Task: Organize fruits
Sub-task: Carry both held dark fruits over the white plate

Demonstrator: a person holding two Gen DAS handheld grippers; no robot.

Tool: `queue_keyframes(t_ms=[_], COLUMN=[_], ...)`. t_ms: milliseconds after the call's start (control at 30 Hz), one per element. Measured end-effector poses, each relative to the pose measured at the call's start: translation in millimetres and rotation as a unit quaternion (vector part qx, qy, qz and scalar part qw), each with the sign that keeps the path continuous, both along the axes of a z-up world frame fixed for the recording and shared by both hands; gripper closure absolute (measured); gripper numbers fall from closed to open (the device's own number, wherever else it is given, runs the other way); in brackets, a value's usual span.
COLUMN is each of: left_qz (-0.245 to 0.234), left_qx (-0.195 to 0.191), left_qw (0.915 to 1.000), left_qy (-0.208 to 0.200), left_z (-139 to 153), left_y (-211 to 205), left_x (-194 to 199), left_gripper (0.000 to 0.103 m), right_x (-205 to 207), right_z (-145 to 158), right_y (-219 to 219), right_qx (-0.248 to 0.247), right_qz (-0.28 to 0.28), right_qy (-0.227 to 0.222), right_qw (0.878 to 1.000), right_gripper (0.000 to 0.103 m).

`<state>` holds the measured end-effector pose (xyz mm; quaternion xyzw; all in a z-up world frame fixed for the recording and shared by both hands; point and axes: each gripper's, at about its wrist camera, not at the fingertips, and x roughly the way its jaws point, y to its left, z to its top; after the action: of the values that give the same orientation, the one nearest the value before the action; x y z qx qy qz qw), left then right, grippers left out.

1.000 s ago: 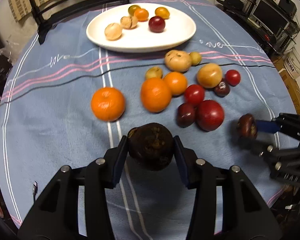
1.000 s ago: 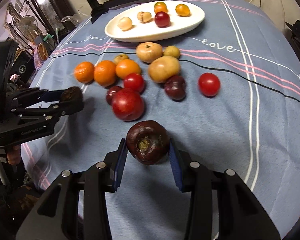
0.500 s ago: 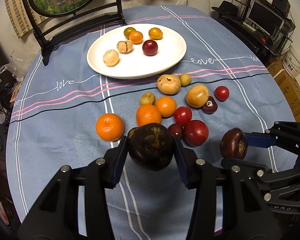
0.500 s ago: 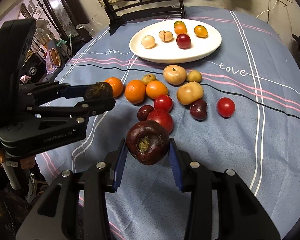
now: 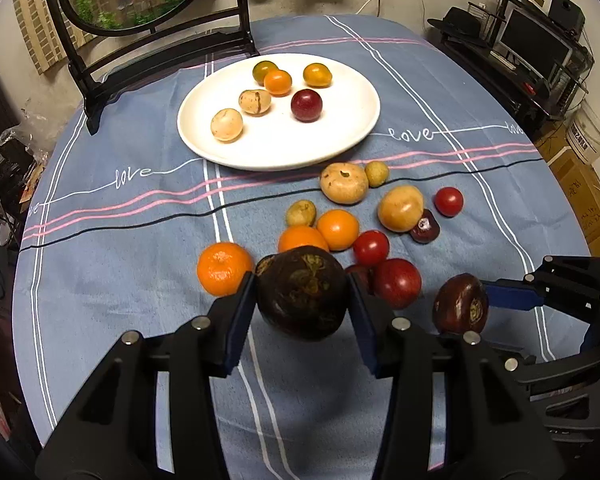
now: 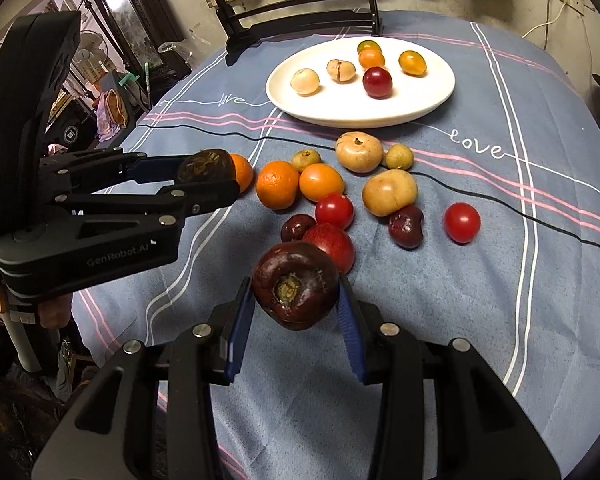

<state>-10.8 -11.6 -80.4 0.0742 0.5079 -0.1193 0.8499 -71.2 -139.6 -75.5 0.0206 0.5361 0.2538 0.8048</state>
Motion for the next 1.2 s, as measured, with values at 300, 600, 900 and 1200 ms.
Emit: queue_keyframes(t_ms=[300, 600, 900, 1200], left_qz=[0.012, 0.024, 0.029, 0.045], left_qx=[-0.010, -0.020, -0.020, -0.013], left_qw=[0.9996, 0.9987, 0.9982, 0.9972], left_qy=[-0.023, -0.040, -0.049, -0.058], left_z=[20, 36, 43, 48], left_y=[4, 7, 5, 8], left_x=[24, 51, 81, 127], left_gripper=[0.057, 0.057, 0.057, 0.057], right_x=[24, 58, 84, 128], right_z=[26, 52, 59, 66], right_y=[-2, -9, -9, -7], right_qx=[0.007, 0.019, 0.025, 0.016], right_qz=[-0.003, -0.020, -0.025, -0.030], right_qy=[-0.035, -0.072, -0.086, -0.108], right_qw=[0.999, 0.997, 0.996, 0.994], right_gripper=[0.061, 0.061, 0.061, 0.061])
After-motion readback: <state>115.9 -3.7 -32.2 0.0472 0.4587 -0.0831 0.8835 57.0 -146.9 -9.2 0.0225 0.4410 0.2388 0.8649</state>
